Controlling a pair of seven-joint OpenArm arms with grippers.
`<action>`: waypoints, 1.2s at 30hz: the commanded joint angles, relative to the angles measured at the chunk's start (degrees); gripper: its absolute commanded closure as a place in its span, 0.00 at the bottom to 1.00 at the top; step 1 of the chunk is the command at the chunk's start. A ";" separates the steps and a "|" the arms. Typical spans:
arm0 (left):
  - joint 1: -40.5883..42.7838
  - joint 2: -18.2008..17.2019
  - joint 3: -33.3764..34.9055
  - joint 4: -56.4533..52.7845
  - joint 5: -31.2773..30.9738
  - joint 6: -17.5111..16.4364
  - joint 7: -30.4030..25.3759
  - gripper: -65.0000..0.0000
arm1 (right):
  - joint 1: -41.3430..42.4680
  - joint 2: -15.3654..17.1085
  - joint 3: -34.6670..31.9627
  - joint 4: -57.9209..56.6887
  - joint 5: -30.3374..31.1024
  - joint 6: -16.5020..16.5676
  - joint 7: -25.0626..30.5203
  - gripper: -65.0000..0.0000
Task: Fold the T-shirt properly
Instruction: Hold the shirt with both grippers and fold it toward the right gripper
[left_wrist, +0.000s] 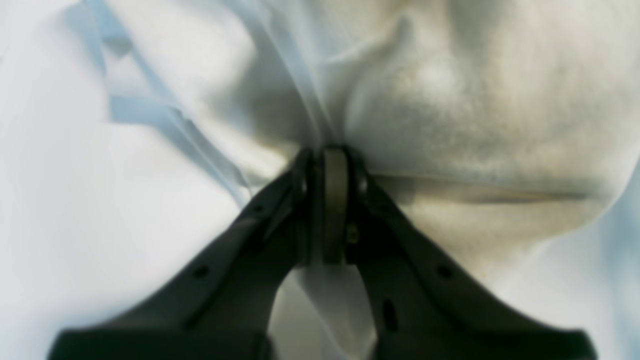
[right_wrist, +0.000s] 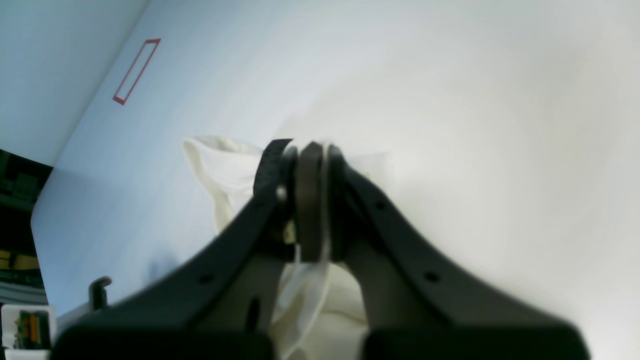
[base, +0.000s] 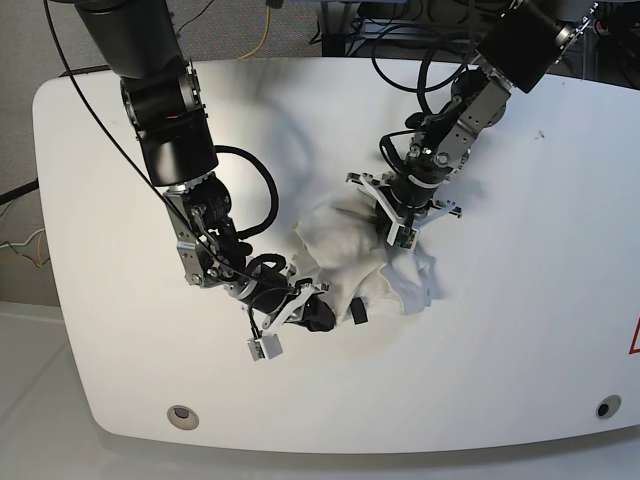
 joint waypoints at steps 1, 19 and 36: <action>3.04 -1.31 1.03 -2.08 -2.83 0.76 14.43 0.96 | 2.07 0.34 0.40 0.84 1.13 0.31 1.78 0.99; 5.41 -3.69 4.72 -1.99 -2.83 0.93 14.43 0.96 | 5.23 0.51 0.13 0.75 1.13 0.23 2.92 0.99; 5.41 -3.95 4.81 -1.99 -2.83 0.93 14.43 0.96 | 6.29 0.16 0.40 0.84 1.22 0.14 3.27 0.99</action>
